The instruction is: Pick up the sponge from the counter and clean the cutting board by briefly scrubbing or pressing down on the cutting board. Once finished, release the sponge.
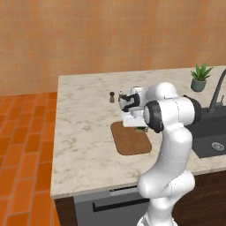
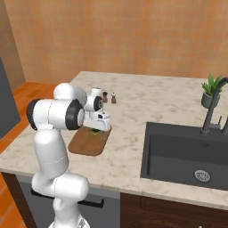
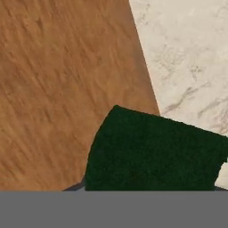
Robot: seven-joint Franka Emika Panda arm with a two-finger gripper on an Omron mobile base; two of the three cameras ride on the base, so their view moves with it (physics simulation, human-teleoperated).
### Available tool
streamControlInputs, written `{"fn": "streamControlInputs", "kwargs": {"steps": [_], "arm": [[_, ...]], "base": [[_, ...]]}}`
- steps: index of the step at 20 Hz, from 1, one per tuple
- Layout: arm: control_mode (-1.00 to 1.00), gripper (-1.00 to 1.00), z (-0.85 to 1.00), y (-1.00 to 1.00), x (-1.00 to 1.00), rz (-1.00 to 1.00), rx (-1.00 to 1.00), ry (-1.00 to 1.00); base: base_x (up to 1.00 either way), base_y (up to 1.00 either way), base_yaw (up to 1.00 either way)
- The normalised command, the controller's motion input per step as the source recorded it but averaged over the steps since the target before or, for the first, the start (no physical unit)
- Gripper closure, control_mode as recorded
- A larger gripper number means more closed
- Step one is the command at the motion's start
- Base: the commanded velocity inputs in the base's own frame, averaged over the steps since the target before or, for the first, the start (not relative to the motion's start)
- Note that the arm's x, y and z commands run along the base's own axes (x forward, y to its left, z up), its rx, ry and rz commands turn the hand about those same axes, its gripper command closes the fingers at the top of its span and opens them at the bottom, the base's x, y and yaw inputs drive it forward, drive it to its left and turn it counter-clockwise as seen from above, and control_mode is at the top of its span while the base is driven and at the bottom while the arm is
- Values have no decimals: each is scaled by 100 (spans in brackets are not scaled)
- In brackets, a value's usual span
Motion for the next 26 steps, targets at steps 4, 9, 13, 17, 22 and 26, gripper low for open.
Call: {"fn": "streamControlInputs", "kwargs": {"steps": [4, 9, 13, 17, 22, 26], "arm": [[-100, 100, 0, -100, -99, -7, 3, 0], [-100, -100, -8, -93, -52, -5, 0, 1], [-100, -100, -1, -70, -32, 0, -1, 1], [-100, -100, 14, -39, -47, 0, 0, -5], [-100, -100, 38, 7, -35, 0, 0, -28], [-100, -100, -16, 50, -36, 7, -6, -47]], "base": [[0, 0, 0], [0, 0, 0], [0, 0, 0], [0, 0, 0], [0, 0, 0], [0, 0, 0]]}}
